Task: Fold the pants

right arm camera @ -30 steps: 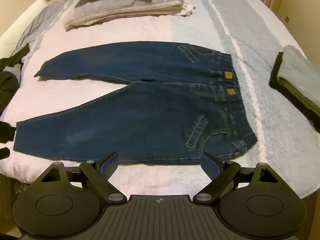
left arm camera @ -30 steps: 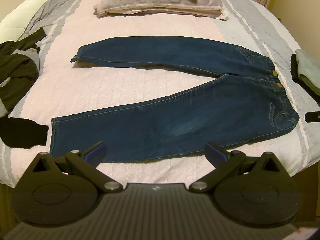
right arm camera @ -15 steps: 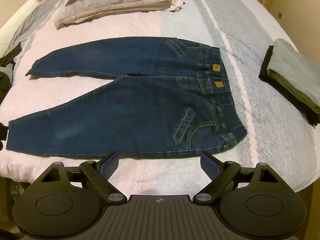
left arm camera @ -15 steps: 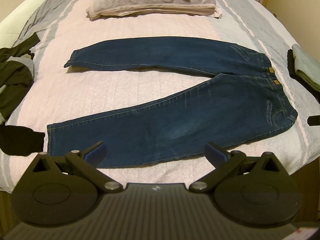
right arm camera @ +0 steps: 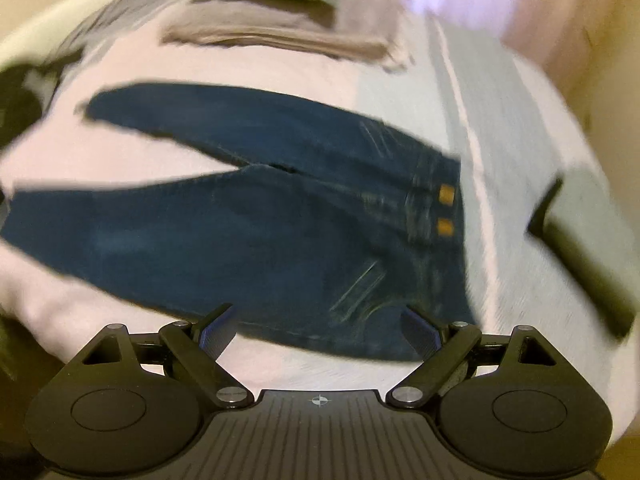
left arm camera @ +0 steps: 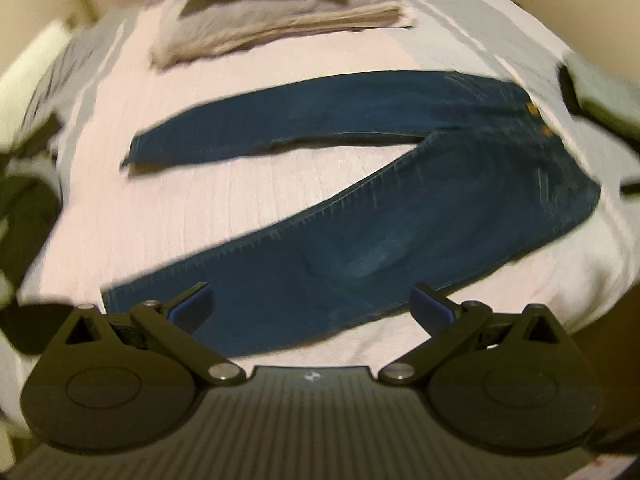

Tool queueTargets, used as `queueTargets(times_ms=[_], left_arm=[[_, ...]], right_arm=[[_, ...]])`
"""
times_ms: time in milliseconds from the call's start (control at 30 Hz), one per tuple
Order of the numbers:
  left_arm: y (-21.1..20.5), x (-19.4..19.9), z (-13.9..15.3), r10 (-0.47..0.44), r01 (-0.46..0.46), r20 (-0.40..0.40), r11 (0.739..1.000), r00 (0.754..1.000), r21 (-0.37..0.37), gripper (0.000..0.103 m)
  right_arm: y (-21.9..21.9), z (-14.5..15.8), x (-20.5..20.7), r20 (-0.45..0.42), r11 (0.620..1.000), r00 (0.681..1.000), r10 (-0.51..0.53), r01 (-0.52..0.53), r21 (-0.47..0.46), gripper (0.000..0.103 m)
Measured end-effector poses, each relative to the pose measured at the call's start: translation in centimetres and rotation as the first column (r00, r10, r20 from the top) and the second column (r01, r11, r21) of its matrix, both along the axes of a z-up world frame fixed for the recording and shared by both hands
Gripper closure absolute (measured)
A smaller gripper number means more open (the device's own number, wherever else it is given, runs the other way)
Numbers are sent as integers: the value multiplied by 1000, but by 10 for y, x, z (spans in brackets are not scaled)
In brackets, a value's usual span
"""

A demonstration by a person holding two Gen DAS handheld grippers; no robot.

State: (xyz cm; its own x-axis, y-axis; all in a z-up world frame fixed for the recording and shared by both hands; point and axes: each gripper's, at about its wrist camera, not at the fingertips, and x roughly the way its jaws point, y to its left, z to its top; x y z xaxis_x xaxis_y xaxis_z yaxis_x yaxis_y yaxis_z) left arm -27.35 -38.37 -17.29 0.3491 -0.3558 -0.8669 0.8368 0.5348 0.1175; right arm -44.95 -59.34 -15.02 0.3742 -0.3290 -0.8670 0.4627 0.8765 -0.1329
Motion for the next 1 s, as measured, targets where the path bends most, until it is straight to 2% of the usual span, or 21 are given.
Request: queueTargets(times_ms=[100,233,300,333,367,467,500,567,667,733,800,833,867,933,1000], left_arm=[[15,-2,-22,-119,115,100,992,988,44,1],[42,2,-63,-273,246,203,958,940,148,11],[58,5,-87,-356,311,229,927,906,211,14],[67,7,-100,-394,339,238,910,888,240,16],[76,10,-114,-430,365,243,890,869,273,23],[101,21,-151,-529,424,261,828,807,367,37],[108,26,-161,-547,431,272,815,791,387,40],[120,36,-178,-575,441,288,795,766,416,55],[129,51,-198,-596,452,300,781,744,431,63],[132,55,-207,-636,478,307,751,707,456,67],[136,58,-216,-674,500,313,720,669,482,77],[139,60,-219,-695,509,313,700,648,501,86],[142,62,-219,-706,513,312,689,636,512,92],[146,68,-215,-707,516,313,689,635,510,97],[146,70,-206,-699,515,323,699,638,496,100]], right_arm=[[18,-20,-3,-42,983,991,127,-132,-130,17],[37,-46,-4,-61,949,972,229,-236,-210,20],[43,-61,-1,-67,939,964,255,-264,-222,39],[46,-69,1,-71,934,961,266,-275,-228,42],[50,-76,5,-78,929,958,277,-287,-235,45],[56,-100,17,-86,917,950,299,-311,-250,46],[58,-106,22,-90,915,948,305,-318,-248,46],[59,-117,32,-98,910,944,316,-331,-249,46],[65,-131,43,-113,903,937,331,-349,-249,46],[68,-138,46,-117,899,934,337,-357,-254,46],[71,-144,46,-130,892,930,344,-367,-263,46],[71,-147,45,-141,888,927,348,-374,-269,46],[71,-151,43,-152,884,923,353,-382,-271,46],[69,-159,34,-183,872,916,358,-398,-284,46],[64,-166,22,-221,860,906,362,-416,-295,46]])
